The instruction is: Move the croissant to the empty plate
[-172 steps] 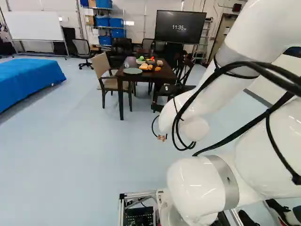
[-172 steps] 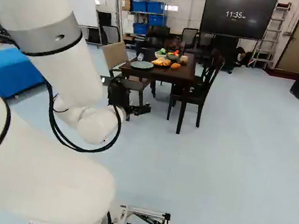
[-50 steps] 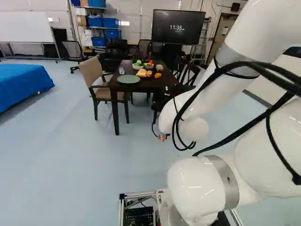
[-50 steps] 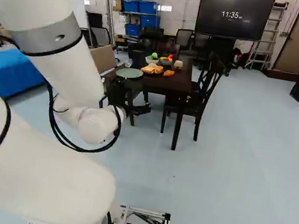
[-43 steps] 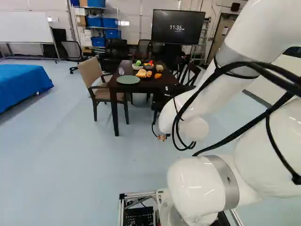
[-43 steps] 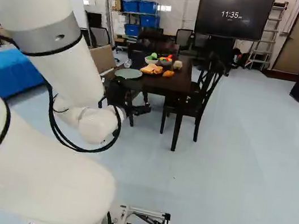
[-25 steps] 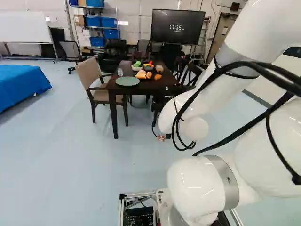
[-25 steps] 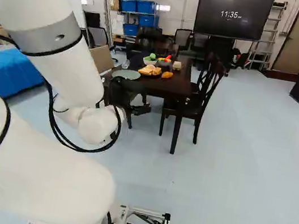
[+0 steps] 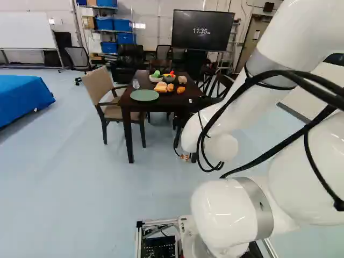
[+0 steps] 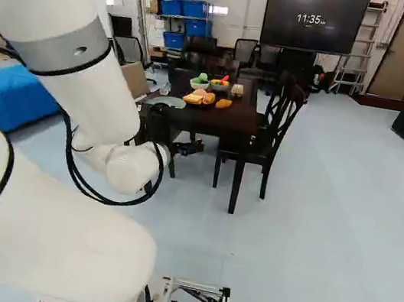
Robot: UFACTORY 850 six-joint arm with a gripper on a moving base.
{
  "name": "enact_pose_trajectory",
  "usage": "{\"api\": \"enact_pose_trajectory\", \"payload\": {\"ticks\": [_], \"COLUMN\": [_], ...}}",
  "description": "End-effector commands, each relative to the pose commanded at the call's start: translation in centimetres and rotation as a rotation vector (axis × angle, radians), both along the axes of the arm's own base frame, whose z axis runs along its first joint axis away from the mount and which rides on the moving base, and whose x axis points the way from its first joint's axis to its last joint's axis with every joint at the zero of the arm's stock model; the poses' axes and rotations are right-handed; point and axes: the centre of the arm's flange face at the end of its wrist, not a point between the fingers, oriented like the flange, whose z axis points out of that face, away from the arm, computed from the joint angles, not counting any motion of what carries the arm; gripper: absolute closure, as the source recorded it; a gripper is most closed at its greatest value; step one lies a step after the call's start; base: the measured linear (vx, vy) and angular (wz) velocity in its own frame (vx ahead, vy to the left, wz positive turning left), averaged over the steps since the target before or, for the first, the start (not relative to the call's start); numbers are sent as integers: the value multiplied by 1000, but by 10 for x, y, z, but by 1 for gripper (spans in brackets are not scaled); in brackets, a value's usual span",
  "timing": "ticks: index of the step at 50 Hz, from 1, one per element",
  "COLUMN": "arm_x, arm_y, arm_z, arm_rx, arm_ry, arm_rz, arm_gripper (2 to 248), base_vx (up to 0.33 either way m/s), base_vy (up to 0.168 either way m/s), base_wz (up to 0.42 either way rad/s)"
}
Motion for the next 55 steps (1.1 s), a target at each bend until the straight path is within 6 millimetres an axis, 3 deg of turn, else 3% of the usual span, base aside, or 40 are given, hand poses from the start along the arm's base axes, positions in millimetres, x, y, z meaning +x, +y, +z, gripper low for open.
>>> {"api": "enact_pose_trajectory", "payload": {"ticks": [55], "arm_x": [0], "arm_y": [0], "arm_z": [0], "arm_rx": [0], "arm_ry": [0], "arm_rz": [0], "arm_gripper": [3], "base_vx": [117], "base_vy": [-1], "base_wz": [-9]}}
